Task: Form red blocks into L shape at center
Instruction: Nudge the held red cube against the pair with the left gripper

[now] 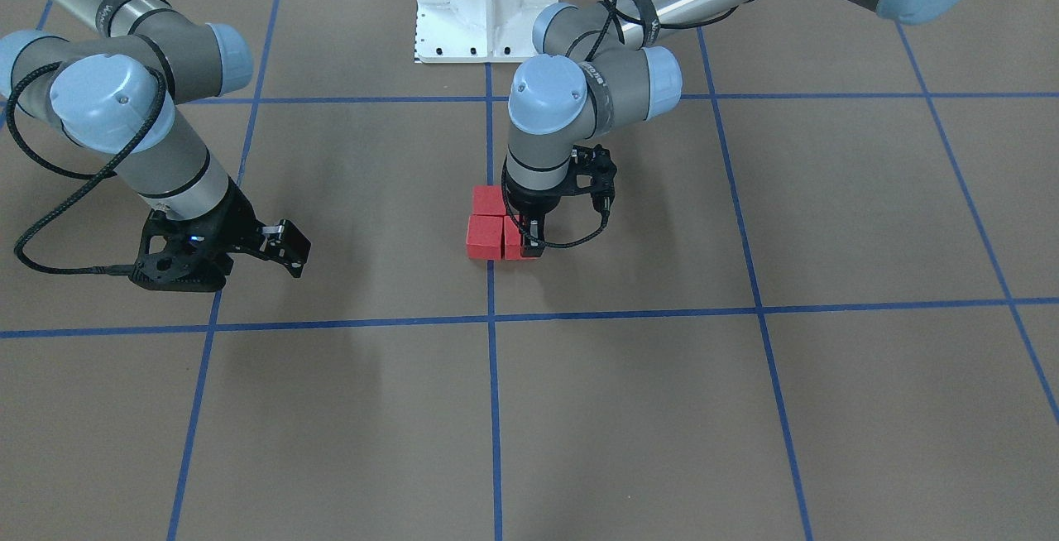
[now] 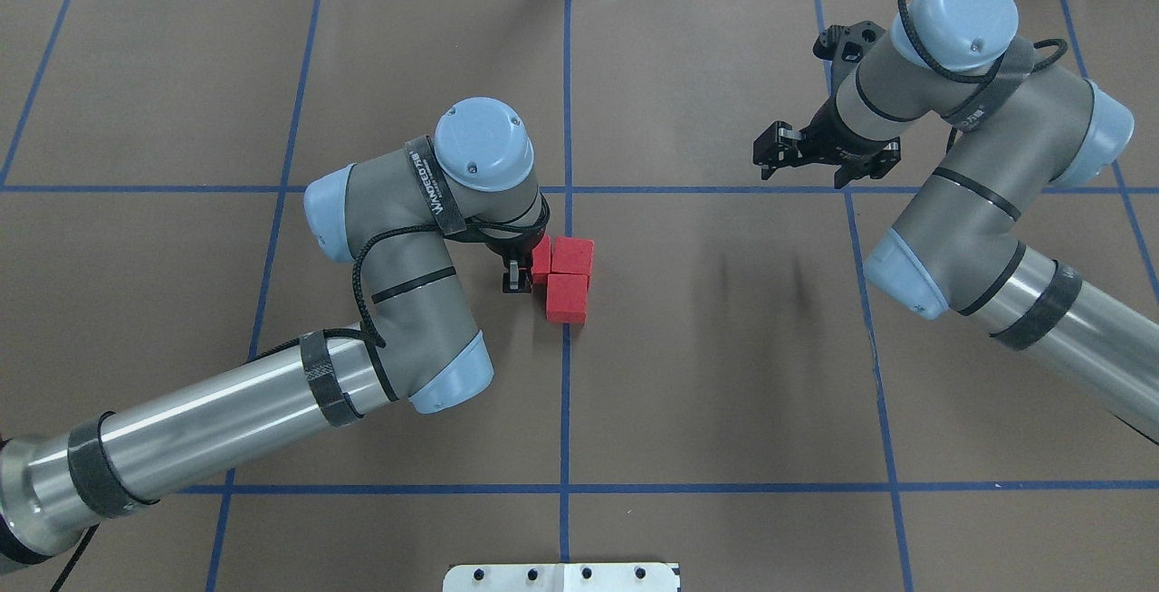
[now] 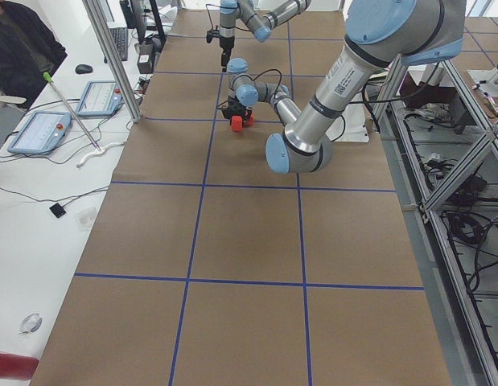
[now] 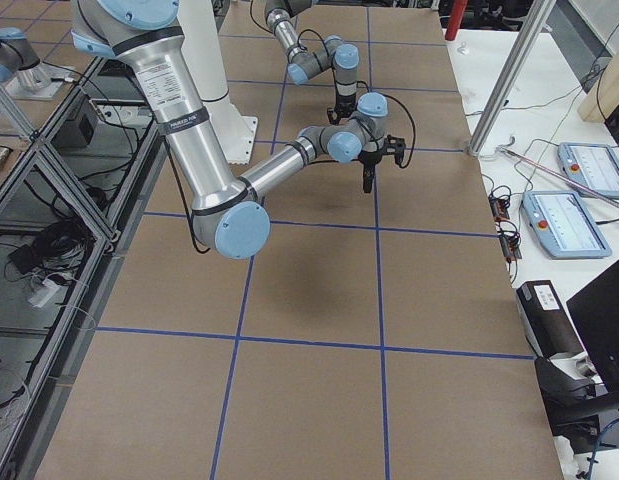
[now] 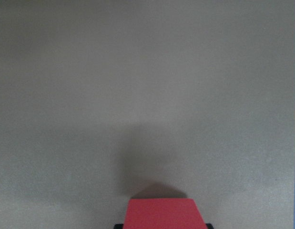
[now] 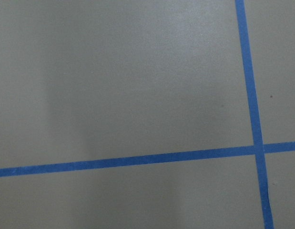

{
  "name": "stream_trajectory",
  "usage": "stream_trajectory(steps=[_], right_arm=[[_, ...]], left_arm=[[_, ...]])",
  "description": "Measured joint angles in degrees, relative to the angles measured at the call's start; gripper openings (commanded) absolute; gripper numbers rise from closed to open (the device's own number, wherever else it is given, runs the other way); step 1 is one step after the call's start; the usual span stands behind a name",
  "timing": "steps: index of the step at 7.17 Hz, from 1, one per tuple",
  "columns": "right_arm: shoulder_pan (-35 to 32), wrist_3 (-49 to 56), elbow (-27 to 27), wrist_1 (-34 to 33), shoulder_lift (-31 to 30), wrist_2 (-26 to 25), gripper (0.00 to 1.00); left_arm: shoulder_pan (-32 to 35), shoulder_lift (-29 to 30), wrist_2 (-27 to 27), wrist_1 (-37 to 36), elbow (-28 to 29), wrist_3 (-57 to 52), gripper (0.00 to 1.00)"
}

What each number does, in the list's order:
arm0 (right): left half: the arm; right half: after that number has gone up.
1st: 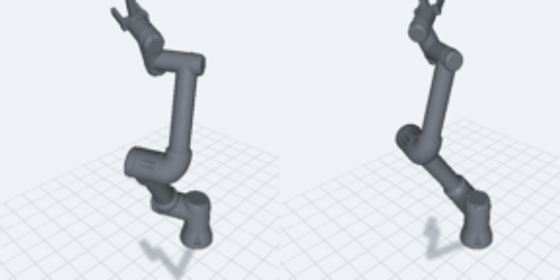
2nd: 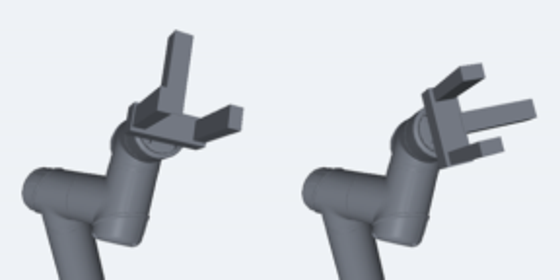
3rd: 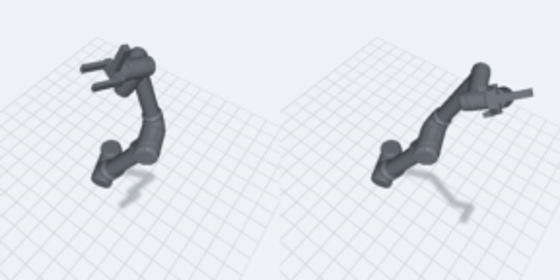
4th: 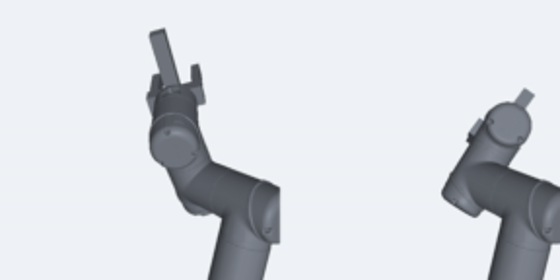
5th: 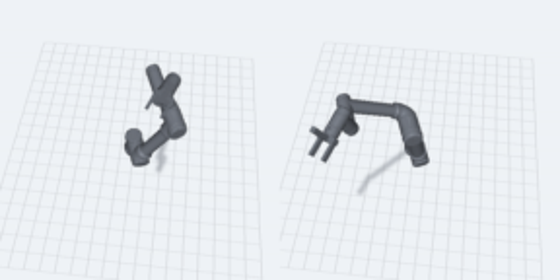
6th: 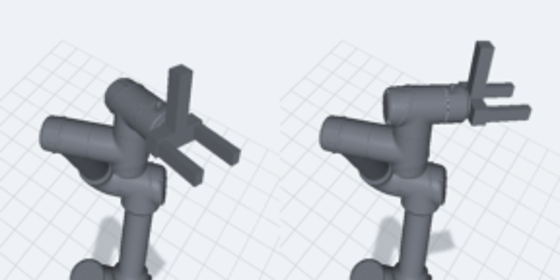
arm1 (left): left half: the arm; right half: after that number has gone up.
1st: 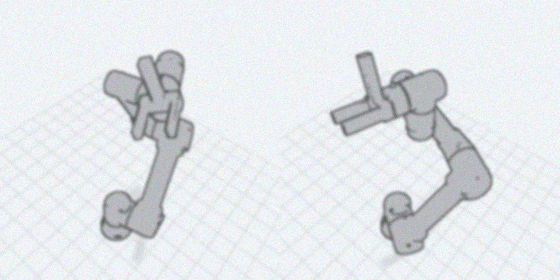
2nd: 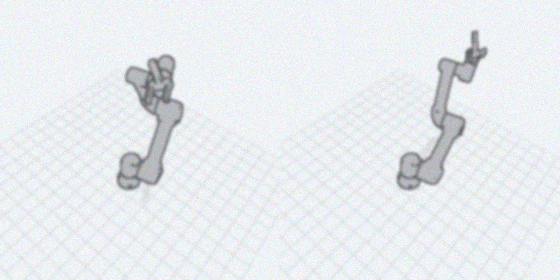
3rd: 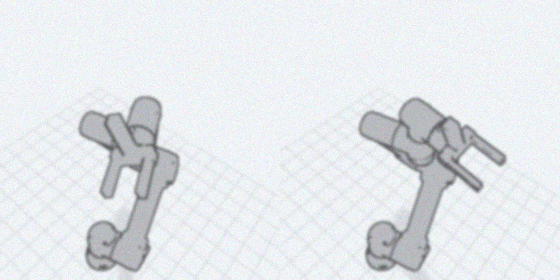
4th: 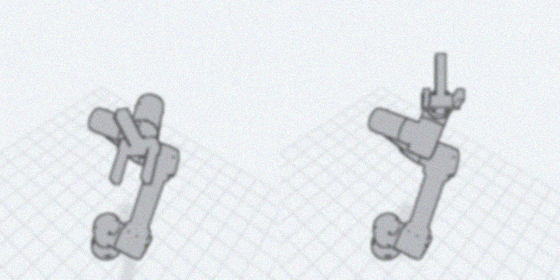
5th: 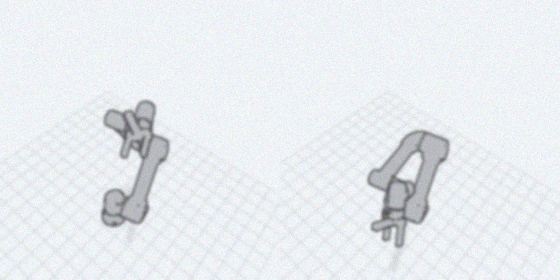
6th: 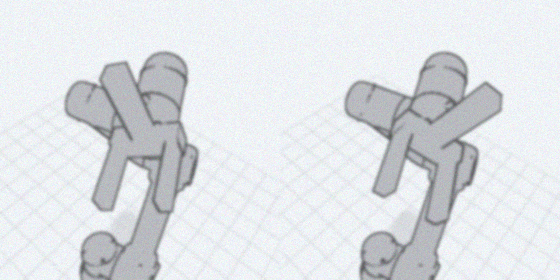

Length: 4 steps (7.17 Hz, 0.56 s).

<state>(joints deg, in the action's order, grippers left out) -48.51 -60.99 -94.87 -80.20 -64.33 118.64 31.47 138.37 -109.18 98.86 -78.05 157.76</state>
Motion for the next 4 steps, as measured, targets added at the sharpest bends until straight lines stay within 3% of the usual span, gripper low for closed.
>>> stream_trajectory(steps=[1, 2, 4], right_arm=[[0.0, -0.01, 0.02, 0.09, -0.01, 0.01, 0.99], [-0.01, -0.03, 0.03, 0.12, -0.01, 0.01, 0.99], [0.0, -0.11, 0.03, 0.13, -0.01, 0.01, 0.99]], left_arm=[[0.0, 0.01, -0.1, 0.01, 0.0, 0.0, 0.05], [-0.03, 0.01, -0.16, 0.02, 0.0, 0.0, 0.99], [-0.17, -0.02, -0.43, 0.02, 0.0, -0.09, 1.0]])
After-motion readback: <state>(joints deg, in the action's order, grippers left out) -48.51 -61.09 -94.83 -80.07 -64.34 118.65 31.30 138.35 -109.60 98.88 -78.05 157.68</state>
